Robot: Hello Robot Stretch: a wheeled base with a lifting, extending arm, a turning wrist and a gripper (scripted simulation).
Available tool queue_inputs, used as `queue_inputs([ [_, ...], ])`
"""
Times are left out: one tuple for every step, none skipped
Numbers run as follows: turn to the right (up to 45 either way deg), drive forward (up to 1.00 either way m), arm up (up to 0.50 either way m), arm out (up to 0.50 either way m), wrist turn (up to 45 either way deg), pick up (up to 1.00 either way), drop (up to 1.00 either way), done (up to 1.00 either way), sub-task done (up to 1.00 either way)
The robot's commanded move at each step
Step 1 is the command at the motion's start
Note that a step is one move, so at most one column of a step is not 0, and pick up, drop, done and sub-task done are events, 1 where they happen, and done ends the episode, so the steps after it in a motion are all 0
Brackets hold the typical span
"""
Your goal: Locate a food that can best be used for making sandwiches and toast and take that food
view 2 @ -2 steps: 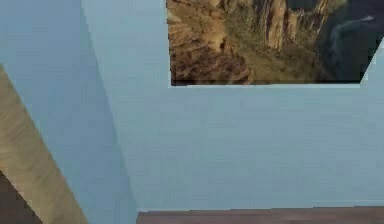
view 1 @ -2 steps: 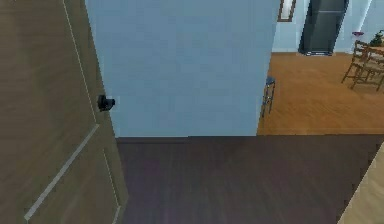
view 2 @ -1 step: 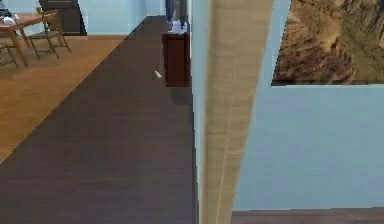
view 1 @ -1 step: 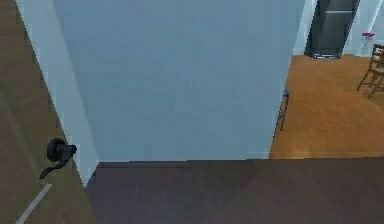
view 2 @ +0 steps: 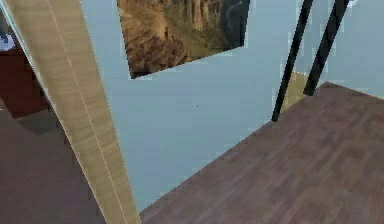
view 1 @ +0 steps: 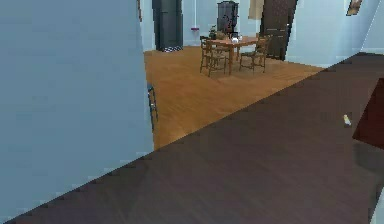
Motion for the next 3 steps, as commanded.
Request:
queue_inputs([
  [0.0,0.25,0.00,0.00,0.0,0.00,0.00,0.00,0.00],
  [15.0,0.00,0.00,0.00,0.0,0.00,0.00,0.00,0.00],
  [0.0,1.00,0.00,0.00,0.0,0.00,0.00,0.00,0.00],
])
